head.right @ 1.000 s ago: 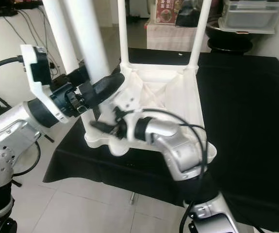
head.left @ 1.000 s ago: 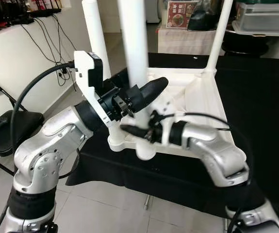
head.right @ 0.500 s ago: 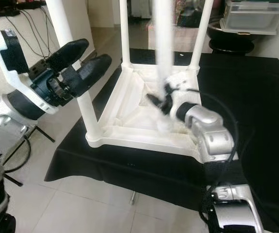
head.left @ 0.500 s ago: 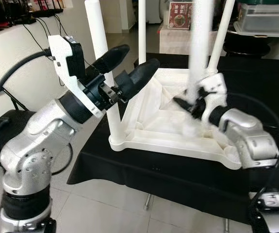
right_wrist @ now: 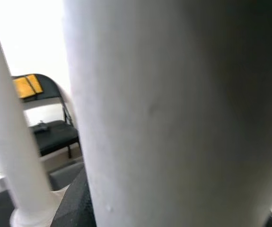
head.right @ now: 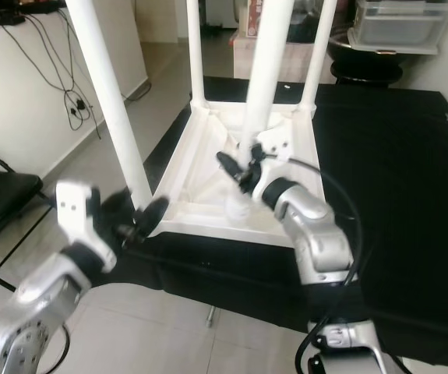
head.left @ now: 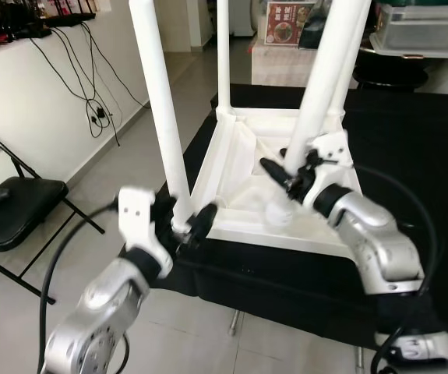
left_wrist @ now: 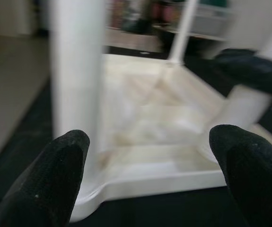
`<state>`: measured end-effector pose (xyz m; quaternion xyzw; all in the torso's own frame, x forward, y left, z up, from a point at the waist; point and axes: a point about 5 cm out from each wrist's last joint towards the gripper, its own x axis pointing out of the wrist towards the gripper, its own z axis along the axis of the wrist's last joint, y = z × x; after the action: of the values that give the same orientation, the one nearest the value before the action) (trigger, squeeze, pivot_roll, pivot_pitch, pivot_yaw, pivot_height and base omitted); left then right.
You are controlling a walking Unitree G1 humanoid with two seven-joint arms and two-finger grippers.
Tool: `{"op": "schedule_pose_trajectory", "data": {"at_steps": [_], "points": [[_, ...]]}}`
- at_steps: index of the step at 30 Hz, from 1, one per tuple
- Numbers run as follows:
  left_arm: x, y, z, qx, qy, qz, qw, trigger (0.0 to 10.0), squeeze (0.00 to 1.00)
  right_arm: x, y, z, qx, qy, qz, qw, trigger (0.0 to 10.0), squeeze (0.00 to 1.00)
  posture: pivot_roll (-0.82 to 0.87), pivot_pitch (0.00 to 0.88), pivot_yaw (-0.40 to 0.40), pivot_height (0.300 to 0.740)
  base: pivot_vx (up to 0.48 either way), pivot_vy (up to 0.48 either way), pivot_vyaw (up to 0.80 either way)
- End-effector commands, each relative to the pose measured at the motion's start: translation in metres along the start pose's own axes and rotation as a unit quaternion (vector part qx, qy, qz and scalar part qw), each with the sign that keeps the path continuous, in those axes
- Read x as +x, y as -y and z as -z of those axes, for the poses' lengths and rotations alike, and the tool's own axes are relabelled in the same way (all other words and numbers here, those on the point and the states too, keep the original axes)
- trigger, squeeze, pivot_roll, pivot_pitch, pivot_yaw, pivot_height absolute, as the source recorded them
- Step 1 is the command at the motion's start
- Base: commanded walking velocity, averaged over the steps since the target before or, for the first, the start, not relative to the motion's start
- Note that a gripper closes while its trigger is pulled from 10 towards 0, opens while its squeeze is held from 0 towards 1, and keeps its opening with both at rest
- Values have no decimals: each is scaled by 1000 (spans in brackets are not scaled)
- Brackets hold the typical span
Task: Building children table
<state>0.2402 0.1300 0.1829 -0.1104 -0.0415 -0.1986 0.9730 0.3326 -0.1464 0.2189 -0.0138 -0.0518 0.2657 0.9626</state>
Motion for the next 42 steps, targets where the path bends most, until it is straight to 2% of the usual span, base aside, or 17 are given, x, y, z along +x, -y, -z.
{"op": "schedule_pose_trajectory", "data": {"at_steps": [1, 5, 8, 11, 13, 15, 16, 18, 29, 33, 42], "points": [[-3, 0, -3, 12, 11, -12, 1000, 10000, 0, 0, -5, -9, -9, 24, -12, 1000, 10000, 0, -88, 47, -7, 740, 0, 0, 0], [-14, -4, 6, 16, 1, -39, 999, 10000, 0, -3, -9, -6, -7, 20, -30, 999, 10000, 0, -88, 45, -2, 740, 0, 0, 0], [-26, -7, 22, 55, -39, -48, 997, 10000, 0, -9, -18, 6, -14, 8, -51, 999, 10000, 0, -97, 46, 6, 740, 0, 0, 0], [-29, -7, 27, 52, -49, -52, 996, 10000, 0, -11, -22, 13, -15, 0, -53, 998, 10000, 0, -99, 46, 14, 740, 0, 0, 0], [-37, -6, 35, 37, -53, -64, 996, 10000, 0, -18, -36, 24, 2, -6, -68, 998, 10000, 0, -98, 47, 16, 740, 0, 0, 0], [-39, -6, 37, 34, -53, -68, 996, 10000, 0, -20, -41, 27, 7, -7, -73, 997, 10000, 0, -100, 49, 18, 740, 0, 0, 0], [-39, -6, 37, 34, -53, -68, 996, 10000, 0, -20, -41, 27, 7, -7, -73, 997, 10000, 0, -100, 49, 18, 740, 0, 0, 0], [-45, -10, 40, 47, -53, -87, 994, 10000, 0, -26, -50, 32, 25, -6, -92, 995, 10000, 0, -99, 49, 20, 740, 0, 0, 0], [-36, -9, 42, 62, -38, -83, 994, 10000, 0, -28, -59, 59, 46, -28, -85, 995, 10000, 0, -100, 37, 1, 740, 0, 0, 0], [-37, -10, 45, 62, -40, -84, 994, 10000, 0, -26, -63, 63, 64, -21, -95, 993, 10000, 0, -102, 22, 6, 740, 0, -466, 0], [-34, -10, 47, 58, -34, -83, 994, 10000, 0, -25, -61, 64, 66, -18, -92, 993, 10000, 0, -108, 21, 11, 740, 0, -469, 0]]}}
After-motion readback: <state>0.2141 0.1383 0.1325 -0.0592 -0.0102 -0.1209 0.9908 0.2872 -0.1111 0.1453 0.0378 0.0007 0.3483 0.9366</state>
